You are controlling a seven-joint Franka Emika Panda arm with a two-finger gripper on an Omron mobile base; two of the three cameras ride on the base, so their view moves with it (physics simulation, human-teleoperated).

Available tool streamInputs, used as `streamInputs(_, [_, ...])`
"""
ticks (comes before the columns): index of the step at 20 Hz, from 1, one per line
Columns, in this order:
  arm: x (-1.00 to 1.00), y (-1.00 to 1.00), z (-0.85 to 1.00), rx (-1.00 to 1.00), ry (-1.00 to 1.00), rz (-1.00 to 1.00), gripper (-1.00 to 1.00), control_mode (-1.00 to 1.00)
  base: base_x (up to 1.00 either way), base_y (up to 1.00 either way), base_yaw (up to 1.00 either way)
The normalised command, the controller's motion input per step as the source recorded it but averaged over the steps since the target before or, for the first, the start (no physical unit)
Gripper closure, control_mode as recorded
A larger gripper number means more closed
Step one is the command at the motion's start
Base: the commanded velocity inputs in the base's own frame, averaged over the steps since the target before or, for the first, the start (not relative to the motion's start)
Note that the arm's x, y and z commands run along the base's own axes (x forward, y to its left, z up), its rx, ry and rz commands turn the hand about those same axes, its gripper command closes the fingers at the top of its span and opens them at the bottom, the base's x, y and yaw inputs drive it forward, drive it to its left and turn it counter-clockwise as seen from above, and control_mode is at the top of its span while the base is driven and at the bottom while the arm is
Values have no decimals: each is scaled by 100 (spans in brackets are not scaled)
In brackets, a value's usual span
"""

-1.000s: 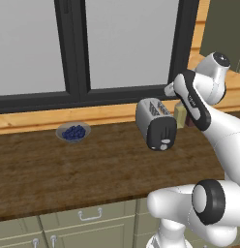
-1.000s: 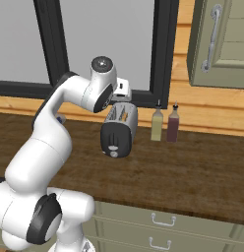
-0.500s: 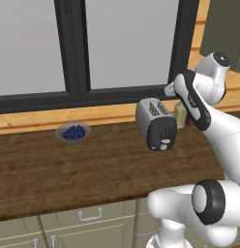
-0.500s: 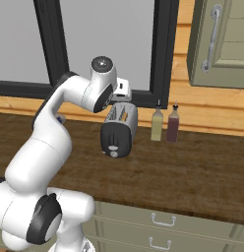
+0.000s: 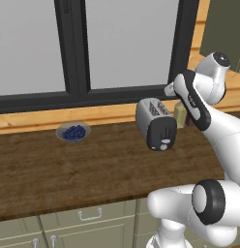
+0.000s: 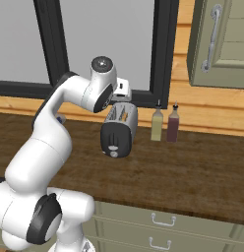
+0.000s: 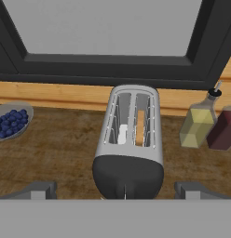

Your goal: Start the toaster. Once the lever pops up, take the bread to the plate on the dining counter.

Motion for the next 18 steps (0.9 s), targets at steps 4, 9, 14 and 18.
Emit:
streamInputs(4, [0, 0, 0, 0, 0, 0, -100, -100, 0, 0, 0])
streamInputs(9, [0, 0, 0, 0, 0, 0, -100, -100, 0, 0, 0])
streamInputs(14, [0, 0, 0, 0, 0, 0, -100, -100, 0, 0, 0])
streamInputs(18, [0, 0, 0, 0, 0, 0, -100, -100, 0, 0, 0])
